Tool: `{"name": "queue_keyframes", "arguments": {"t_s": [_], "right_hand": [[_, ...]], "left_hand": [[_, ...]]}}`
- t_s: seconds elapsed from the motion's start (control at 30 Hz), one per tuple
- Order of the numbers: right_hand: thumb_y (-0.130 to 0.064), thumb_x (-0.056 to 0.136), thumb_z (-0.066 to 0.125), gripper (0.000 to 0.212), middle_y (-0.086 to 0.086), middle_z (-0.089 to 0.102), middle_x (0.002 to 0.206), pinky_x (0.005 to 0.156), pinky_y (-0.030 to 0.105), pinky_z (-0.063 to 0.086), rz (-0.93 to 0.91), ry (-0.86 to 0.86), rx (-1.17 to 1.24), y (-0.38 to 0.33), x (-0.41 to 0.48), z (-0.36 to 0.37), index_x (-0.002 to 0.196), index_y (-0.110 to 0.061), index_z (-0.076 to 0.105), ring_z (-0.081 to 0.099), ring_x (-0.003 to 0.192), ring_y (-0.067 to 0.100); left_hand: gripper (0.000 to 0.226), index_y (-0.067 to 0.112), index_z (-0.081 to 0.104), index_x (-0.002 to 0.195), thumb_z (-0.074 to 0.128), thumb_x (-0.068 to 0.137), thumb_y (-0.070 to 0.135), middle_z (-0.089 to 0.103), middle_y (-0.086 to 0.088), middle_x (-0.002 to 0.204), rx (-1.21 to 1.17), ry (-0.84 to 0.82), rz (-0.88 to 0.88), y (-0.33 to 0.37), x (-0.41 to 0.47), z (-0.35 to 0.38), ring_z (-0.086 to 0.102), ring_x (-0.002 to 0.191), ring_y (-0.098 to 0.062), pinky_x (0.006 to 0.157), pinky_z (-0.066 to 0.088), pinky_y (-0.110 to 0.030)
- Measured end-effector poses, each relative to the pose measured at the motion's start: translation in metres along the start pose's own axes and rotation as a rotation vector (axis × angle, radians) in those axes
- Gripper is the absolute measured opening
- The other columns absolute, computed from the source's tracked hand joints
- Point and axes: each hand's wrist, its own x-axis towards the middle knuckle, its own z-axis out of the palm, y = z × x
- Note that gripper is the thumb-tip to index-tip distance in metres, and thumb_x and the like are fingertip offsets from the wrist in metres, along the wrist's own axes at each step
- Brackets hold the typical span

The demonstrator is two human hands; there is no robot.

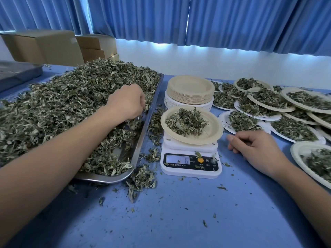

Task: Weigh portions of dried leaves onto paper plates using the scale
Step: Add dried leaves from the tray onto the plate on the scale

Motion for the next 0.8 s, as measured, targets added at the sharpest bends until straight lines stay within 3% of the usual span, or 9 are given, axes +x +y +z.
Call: {"name": "queue_keyframes", "arguments": {"t_s": [0.13, 0.23, 0.37, 0.47, 0.53, 0.63, 0.73, 0.8], "right_hand": [[-0.043, 0.099, 0.061, 0.034, -0.007, 0.068, 0.063, 0.047, 0.020, 0.039, -0.004, 0.003, 0.003, 0.002, 0.001, 0.000, 0.070, -0.031, 0.072, 0.052, 0.047, 0.020], [-0.042, 0.100, 0.061, 0.034, -0.008, 0.068, 0.062, 0.048, 0.018, 0.039, -0.006, 0.007, 0.008, 0.002, 0.001, 0.001, 0.069, -0.031, 0.072, 0.051, 0.045, 0.009], [-0.041, 0.100, 0.061, 0.034, -0.007, 0.069, 0.063, 0.051, 0.015, 0.042, -0.015, 0.002, 0.015, 0.002, 0.001, 0.000, 0.069, -0.031, 0.072, 0.054, 0.047, 0.008], [-0.040, 0.100, 0.061, 0.035, -0.008, 0.068, 0.063, 0.050, 0.016, 0.042, -0.020, 0.003, 0.018, 0.002, 0.002, 0.001, 0.068, -0.028, 0.072, 0.055, 0.048, 0.014], [-0.038, 0.100, 0.061, 0.037, -0.008, 0.068, 0.062, 0.049, 0.016, 0.042, -0.019, 0.005, 0.021, 0.003, 0.002, 0.001, 0.066, -0.027, 0.071, 0.052, 0.045, 0.010], [-0.037, 0.101, 0.061, 0.038, -0.008, 0.068, 0.062, 0.049, 0.016, 0.042, -0.016, -0.004, 0.022, 0.002, 0.001, 0.000, 0.066, -0.027, 0.071, 0.051, 0.045, 0.007], [-0.038, 0.101, 0.060, 0.037, -0.008, 0.068, 0.063, 0.049, 0.018, 0.042, -0.012, -0.008, 0.021, 0.002, 0.000, 0.000, 0.067, -0.027, 0.071, 0.054, 0.047, 0.012], [-0.040, 0.101, 0.060, 0.036, -0.008, 0.068, 0.063, 0.051, 0.022, 0.045, -0.017, -0.007, 0.005, 0.002, 0.000, -0.001, 0.068, -0.029, 0.071, 0.057, 0.051, 0.020]], "left_hand": [[0.010, 0.024, 0.074, 0.084, 0.081, 0.084, 0.016, 0.067, 0.006, 0.082, -0.159, 0.193, 0.042, 0.000, 0.003, -0.008, 0.066, 0.069, -0.015, 0.071, 0.052, -0.033], [0.016, 0.025, 0.073, 0.077, 0.085, 0.080, 0.017, 0.061, 0.011, 0.072, -0.194, 0.184, 0.060, -0.002, 0.005, -0.009, 0.059, 0.067, -0.011, 0.071, 0.046, -0.030], [0.012, 0.022, 0.073, 0.080, 0.084, 0.081, 0.016, 0.060, 0.011, 0.070, -0.321, 0.239, 0.076, -0.001, 0.007, -0.008, 0.052, 0.065, -0.002, 0.062, 0.039, -0.019], [0.011, 0.022, 0.076, 0.082, 0.086, 0.080, 0.019, 0.067, 0.008, 0.073, -0.451, 0.256, 0.096, 0.012, 0.007, -0.013, 0.061, 0.068, -0.006, 0.064, 0.047, -0.020], [0.012, 0.018, 0.077, 0.084, 0.087, 0.078, 0.016, 0.073, 0.001, 0.077, -0.601, 0.171, 0.114, 0.026, 0.007, -0.016, 0.071, 0.074, -0.016, 0.072, 0.059, -0.029], [0.014, 0.010, 0.076, 0.088, 0.085, 0.078, 0.008, 0.076, -0.004, 0.076, -0.830, 0.016, 0.186, 0.055, 0.001, -0.015, 0.075, 0.074, -0.021, 0.073, 0.063, -0.034], [0.016, 0.011, 0.077, 0.090, 0.086, 0.077, 0.010, 0.077, -0.003, 0.081, -0.767, -0.080, 0.316, 0.081, -0.003, -0.010, 0.074, 0.079, -0.024, 0.079, 0.062, -0.034], [0.019, 0.016, 0.078, 0.096, 0.086, 0.078, 0.014, 0.077, 0.003, 0.090, -0.673, -0.234, 0.384, 0.091, -0.008, -0.004, 0.073, 0.088, -0.014, 0.091, 0.058, -0.032]]}}
